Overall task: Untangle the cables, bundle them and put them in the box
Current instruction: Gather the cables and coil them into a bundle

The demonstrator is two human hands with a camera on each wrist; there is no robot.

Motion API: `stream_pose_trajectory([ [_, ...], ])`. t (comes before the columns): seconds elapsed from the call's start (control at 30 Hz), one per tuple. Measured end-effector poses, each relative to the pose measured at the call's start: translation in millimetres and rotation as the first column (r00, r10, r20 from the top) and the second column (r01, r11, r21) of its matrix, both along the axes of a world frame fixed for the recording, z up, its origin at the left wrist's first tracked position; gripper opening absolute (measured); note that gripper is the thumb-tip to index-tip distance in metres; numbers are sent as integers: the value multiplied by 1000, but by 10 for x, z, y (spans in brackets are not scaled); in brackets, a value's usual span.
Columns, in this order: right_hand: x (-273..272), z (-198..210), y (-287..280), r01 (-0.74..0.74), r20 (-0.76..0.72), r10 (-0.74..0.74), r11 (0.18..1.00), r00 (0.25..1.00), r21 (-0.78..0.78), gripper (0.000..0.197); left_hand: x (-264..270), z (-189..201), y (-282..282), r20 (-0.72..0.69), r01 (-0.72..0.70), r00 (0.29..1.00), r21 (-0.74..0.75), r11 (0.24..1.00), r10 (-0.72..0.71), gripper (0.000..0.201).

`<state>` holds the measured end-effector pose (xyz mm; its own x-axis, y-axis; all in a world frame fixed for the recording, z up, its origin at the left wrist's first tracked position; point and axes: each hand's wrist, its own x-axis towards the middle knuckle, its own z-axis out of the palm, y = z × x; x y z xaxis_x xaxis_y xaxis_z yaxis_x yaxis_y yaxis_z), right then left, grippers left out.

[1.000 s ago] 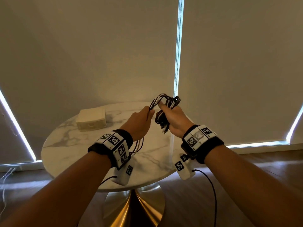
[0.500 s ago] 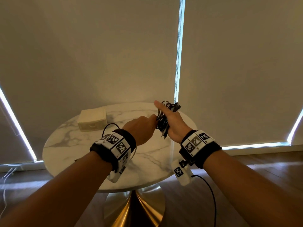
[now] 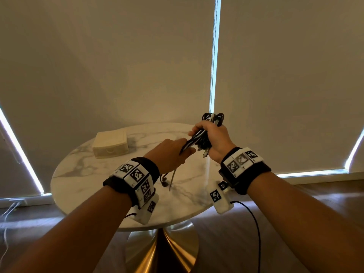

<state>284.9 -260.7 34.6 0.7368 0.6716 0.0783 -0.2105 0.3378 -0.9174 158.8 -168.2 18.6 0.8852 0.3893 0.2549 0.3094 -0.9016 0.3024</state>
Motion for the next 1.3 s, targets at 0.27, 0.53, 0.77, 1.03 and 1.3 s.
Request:
stream_pose_trajectory([
  [0.27,-43,144,-184,-180,-225,266,923,937,340,19,-37,-21,-58,43,116,993,-204,972,-109,26],
  [0.53,109,315,-469,-485,-16,494,858,869,169,26,-251,-236,130,-160,79,980,-243,967,-121,19],
  [0.77,180,257,-537,-288,487,534,822,692,-491,25,-292,89,147,-368,130,923,23,991,-112,18],
  [1.03,125,47,-470,84,675,619,709,401,-700,78,-334,302,150,-471,149,879,117,982,-78,35],
  [1.3,4,-151,-324,127,697,616,709,368,-694,46,-291,376,101,-401,98,916,155,983,-28,33],
])
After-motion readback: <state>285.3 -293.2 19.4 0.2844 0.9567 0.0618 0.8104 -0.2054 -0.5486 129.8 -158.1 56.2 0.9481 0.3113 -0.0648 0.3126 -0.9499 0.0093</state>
